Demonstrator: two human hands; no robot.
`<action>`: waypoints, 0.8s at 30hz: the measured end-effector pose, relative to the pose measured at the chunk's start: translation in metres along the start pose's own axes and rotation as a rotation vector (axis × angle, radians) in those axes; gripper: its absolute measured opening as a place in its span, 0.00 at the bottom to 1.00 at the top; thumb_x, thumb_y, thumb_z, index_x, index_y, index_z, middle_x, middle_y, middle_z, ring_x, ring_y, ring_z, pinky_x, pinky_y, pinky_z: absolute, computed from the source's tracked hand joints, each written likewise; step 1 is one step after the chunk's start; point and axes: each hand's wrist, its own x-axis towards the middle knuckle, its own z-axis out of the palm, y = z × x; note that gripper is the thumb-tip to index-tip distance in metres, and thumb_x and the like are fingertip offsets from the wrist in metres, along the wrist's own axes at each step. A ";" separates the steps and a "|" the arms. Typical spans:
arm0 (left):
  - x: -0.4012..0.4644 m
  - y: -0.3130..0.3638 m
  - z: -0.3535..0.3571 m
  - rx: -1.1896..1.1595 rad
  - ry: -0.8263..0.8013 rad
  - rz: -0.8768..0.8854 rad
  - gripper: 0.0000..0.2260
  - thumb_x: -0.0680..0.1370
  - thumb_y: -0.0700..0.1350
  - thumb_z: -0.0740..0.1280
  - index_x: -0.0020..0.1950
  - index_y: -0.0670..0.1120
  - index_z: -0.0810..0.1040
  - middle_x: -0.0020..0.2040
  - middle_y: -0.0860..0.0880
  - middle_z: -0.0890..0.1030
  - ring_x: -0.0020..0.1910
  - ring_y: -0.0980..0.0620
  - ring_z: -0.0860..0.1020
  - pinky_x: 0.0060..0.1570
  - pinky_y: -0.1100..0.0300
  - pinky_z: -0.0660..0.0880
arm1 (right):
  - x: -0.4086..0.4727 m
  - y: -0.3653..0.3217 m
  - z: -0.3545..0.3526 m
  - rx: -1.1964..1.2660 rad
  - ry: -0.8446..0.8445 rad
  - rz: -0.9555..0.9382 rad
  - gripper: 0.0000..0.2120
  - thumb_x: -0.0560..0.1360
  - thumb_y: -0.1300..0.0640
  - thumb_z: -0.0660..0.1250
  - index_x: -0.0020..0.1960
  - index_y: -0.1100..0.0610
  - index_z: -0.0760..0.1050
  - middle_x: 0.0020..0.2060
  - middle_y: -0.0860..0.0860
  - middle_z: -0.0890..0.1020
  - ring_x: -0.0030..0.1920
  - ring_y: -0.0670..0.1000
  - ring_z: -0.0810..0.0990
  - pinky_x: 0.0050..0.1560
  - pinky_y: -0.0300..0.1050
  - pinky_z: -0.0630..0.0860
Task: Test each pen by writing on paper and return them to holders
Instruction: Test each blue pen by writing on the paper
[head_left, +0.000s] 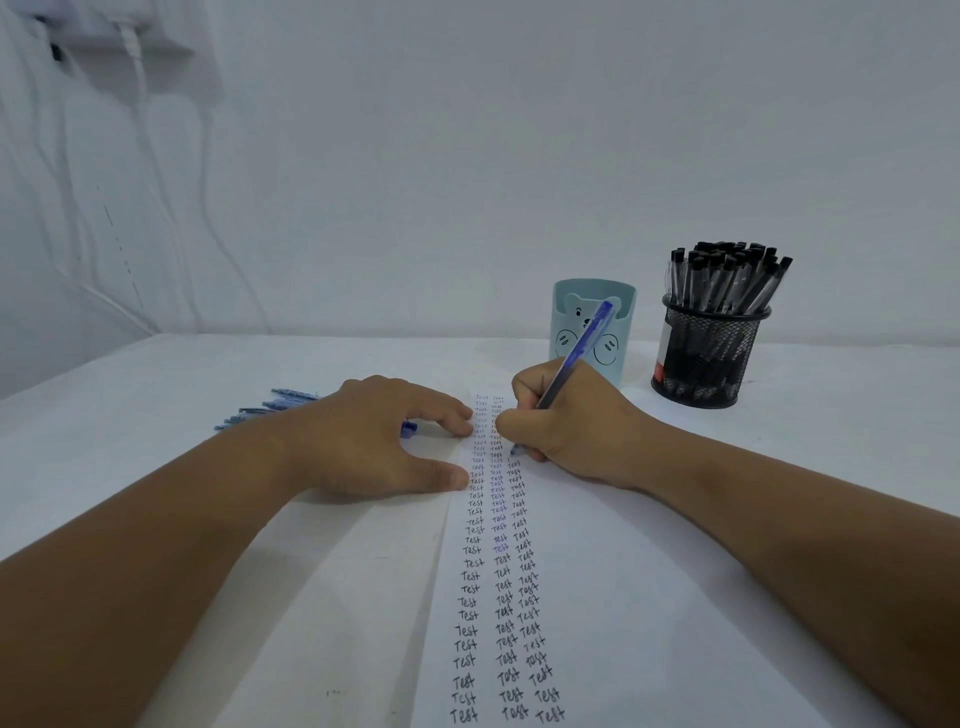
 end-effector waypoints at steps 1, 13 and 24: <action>0.000 0.000 0.000 -0.004 0.001 -0.001 0.29 0.56 0.76 0.66 0.56 0.71 0.78 0.64 0.77 0.72 0.67 0.65 0.72 0.73 0.55 0.66 | 0.000 0.001 0.000 -0.001 -0.004 0.000 0.16 0.70 0.65 0.70 0.28 0.57 0.68 0.23 0.54 0.74 0.27 0.50 0.71 0.33 0.42 0.67; 0.001 -0.001 0.000 0.004 -0.007 0.010 0.30 0.57 0.76 0.65 0.57 0.70 0.78 0.64 0.77 0.72 0.68 0.67 0.70 0.74 0.55 0.64 | 0.001 0.000 -0.001 -0.031 -0.030 -0.032 0.20 0.70 0.65 0.70 0.26 0.54 0.65 0.22 0.50 0.72 0.28 0.50 0.72 0.32 0.41 0.67; 0.001 -0.003 0.001 -0.021 0.001 0.002 0.32 0.57 0.76 0.67 0.59 0.69 0.79 0.64 0.76 0.72 0.68 0.67 0.70 0.73 0.56 0.67 | 0.001 0.002 -0.002 -0.059 -0.024 -0.058 0.18 0.71 0.65 0.70 0.27 0.56 0.65 0.24 0.52 0.70 0.28 0.49 0.69 0.32 0.42 0.65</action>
